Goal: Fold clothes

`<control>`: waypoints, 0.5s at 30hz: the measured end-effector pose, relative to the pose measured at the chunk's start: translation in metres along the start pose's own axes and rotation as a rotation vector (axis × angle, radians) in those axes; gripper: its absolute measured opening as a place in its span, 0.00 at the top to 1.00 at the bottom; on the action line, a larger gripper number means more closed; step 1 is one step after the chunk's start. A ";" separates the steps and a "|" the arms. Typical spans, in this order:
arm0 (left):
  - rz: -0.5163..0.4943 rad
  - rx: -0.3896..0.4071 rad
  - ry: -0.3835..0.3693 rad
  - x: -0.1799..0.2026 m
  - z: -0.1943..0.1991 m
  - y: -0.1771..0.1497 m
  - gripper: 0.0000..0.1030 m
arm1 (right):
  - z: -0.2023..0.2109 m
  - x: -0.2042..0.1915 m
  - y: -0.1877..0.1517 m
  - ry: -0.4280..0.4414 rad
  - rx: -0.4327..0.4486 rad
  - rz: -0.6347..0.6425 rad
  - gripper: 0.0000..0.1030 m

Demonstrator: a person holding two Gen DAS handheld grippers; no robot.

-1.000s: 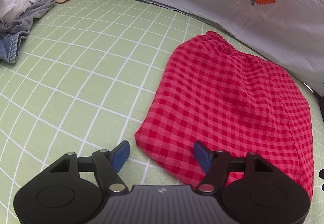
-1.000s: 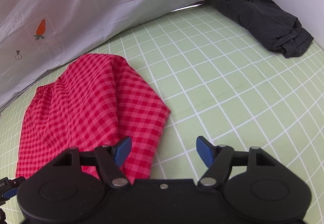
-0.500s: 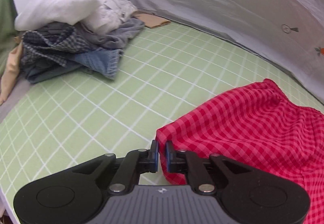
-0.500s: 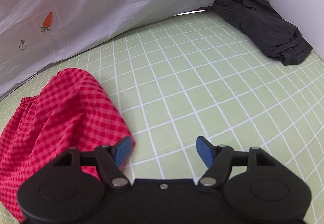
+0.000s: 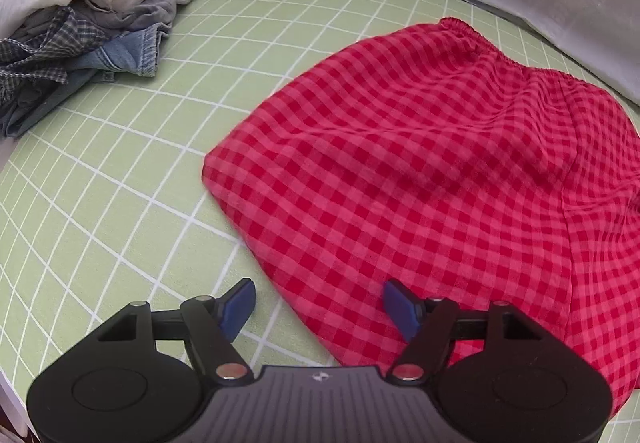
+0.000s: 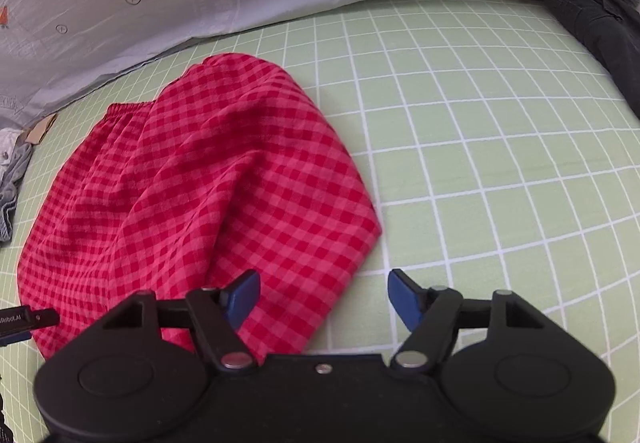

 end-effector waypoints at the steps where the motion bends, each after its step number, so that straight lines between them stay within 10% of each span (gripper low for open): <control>1: 0.005 -0.001 -0.002 -0.001 0.000 0.000 0.23 | -0.002 -0.002 -0.002 0.003 -0.015 0.007 0.36; 6: 0.012 -0.001 0.018 -0.004 -0.003 -0.002 0.11 | -0.009 -0.009 -0.010 0.025 -0.058 0.043 0.48; 10: 0.032 -0.003 0.021 -0.008 -0.006 -0.003 0.03 | -0.008 -0.017 -0.014 0.048 -0.060 0.101 0.98; 15: 0.076 -0.007 -0.004 -0.015 -0.010 -0.006 0.00 | 0.015 -0.010 0.004 -0.023 0.101 0.135 0.98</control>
Point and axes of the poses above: each gripper's, at about its wrist camera, not at the fingertips, and z roughly against the way its jaws point, x to its right, y to its top, the point moved 2 cm from there along -z, roughly the way its jaws point, and after that the axes turned 10 degrees about -z, right-handed, at the moved point
